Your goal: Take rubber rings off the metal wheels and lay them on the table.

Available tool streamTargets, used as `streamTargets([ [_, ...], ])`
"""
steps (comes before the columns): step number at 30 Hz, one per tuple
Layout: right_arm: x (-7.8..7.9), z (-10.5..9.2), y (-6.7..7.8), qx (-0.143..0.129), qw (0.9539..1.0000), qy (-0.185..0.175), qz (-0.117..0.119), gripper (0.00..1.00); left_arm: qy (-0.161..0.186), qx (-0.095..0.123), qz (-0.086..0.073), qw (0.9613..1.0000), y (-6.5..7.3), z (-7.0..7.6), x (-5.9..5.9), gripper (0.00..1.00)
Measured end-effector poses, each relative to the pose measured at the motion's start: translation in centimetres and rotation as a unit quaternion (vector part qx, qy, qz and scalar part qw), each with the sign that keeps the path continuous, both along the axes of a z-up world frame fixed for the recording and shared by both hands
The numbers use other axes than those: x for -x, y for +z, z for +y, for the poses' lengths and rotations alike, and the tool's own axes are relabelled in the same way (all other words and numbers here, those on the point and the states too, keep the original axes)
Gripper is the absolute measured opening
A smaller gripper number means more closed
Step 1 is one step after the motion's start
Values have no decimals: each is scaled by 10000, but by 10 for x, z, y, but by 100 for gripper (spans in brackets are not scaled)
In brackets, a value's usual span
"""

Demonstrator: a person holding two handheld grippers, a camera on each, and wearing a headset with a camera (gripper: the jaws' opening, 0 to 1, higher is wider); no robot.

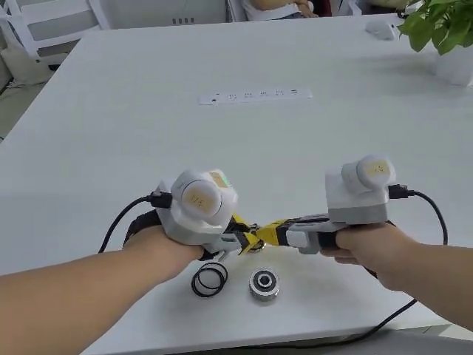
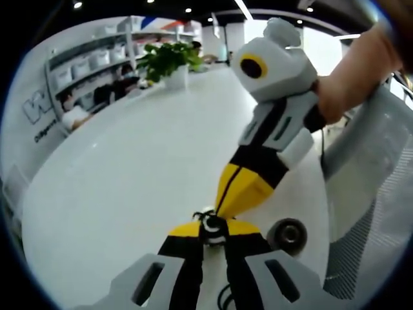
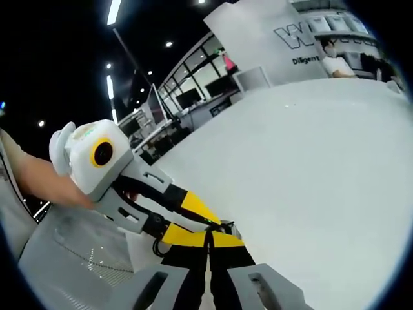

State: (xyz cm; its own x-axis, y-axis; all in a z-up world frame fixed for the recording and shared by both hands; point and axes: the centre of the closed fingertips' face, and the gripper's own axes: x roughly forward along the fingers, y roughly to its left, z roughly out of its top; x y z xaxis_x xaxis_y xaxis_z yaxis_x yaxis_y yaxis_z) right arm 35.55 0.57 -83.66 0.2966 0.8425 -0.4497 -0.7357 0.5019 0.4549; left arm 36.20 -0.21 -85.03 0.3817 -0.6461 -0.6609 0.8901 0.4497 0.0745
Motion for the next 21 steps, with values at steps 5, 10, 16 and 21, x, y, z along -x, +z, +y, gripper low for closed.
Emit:
streamTargets([
  [5, 1, -3, -1, -65, 10000, -5, 37, 0, 19, -8, -2, 10000, 0, 0, 0, 12],
  [10, 4, -3, 0, -135, 9999, 47, 95, 0, 21, -4, 19, 10000, 0, 0, 0, 12],
  [16, 5, -4, 2, -189, 9997, 17, 149, 0, 28, 2, 37, 10000, 0, 0, 0, 12],
  [21, 2, -6, -2, -82, 9999, -63, 115, 0, 58, 33, 47, 10000, 0, 0, -1, 13],
])
